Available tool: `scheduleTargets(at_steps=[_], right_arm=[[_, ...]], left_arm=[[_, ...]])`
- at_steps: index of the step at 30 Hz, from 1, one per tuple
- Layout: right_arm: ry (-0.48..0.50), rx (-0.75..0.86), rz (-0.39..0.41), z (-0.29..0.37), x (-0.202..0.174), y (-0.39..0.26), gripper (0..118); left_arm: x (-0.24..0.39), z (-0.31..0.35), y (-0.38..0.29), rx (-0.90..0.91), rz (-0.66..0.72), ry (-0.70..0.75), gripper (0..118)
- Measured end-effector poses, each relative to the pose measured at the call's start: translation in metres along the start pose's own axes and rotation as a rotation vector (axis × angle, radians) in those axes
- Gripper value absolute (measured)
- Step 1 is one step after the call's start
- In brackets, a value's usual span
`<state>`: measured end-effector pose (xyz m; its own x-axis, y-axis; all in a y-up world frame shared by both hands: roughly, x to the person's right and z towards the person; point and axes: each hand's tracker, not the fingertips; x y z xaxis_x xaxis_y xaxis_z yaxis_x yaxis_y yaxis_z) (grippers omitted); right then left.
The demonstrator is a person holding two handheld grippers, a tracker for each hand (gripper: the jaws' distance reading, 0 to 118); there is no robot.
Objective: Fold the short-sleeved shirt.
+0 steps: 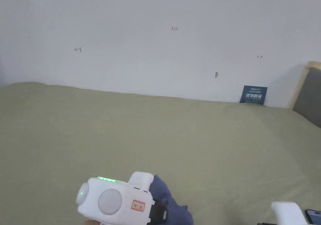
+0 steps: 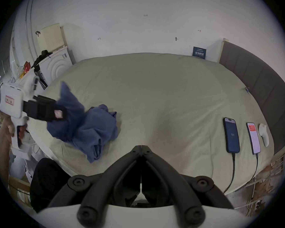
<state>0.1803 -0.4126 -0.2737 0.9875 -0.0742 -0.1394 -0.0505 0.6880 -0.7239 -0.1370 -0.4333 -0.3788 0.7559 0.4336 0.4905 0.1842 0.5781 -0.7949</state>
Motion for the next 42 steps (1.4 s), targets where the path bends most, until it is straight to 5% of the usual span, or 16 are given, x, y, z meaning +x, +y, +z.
scheduleTargets(at_steps=[1, 3, 4, 7, 10, 11, 14, 18, 27, 32, 36, 42], right_arm=[[0.001, 0.000, -0.006, 0.001, 0.002, -0.002, 0], [0.007, -0.004, -0.012, 0.002, 0.005, -0.006, 0], [0.011, -0.010, -0.009, 0.002, 0.006, -0.008, 0], [0.001, -0.024, 0.008, 0.001, 0.006, -0.011, 0], [0.005, -0.027, 0.003, -0.002, 0.006, -0.010, 0], [0.014, -0.021, -0.004, -0.003, 0.006, -0.010, 0], [0.030, -0.009, -0.022, -0.004, 0.002, -0.008, 0], [0.042, -0.002, -0.018, -0.005, -0.006, -0.007, 0], [0.077, 0.000, -0.061, -0.013, -0.012, -0.008, 0], [0.143, 0.029, -0.088, -0.019, -0.020, 0.000, 0], [0.214, 0.050, -0.123, -0.031, -0.030, 0.014, 0], [0.319, -0.045, -0.032, -0.078, -0.064, 0.041, 0]], left_arm=[[0.000, -0.011, -0.001, -0.006, 0.029, -0.060, 25], [-0.007, -0.024, -0.004, 0.006, 0.106, -0.173, 91], [-0.011, -0.024, -0.008, 0.046, 0.170, -0.244, 102], [-0.029, -0.008, -0.013, 0.144, 0.272, -0.295, 101], [-0.037, 0.013, -0.019, 0.234, 0.284, -0.195, 97], [-0.041, 0.017, -0.023, 0.257, 0.290, -0.168, 87], [-0.044, 0.017, -0.036, 0.242, 0.329, -0.185, 15], [-0.035, -0.024, -0.055, 0.124, 0.333, -0.142, 15], [-0.018, -0.105, -0.101, -0.034, 0.573, -0.323, 14], [-0.001, -0.074, -0.081, -0.034, 0.456, -0.204, 14], [0.003, -0.018, -0.075, 0.088, 0.364, -0.256, 14], [-0.051, 0.052, -0.084, 0.229, 0.393, -0.065, 14]])
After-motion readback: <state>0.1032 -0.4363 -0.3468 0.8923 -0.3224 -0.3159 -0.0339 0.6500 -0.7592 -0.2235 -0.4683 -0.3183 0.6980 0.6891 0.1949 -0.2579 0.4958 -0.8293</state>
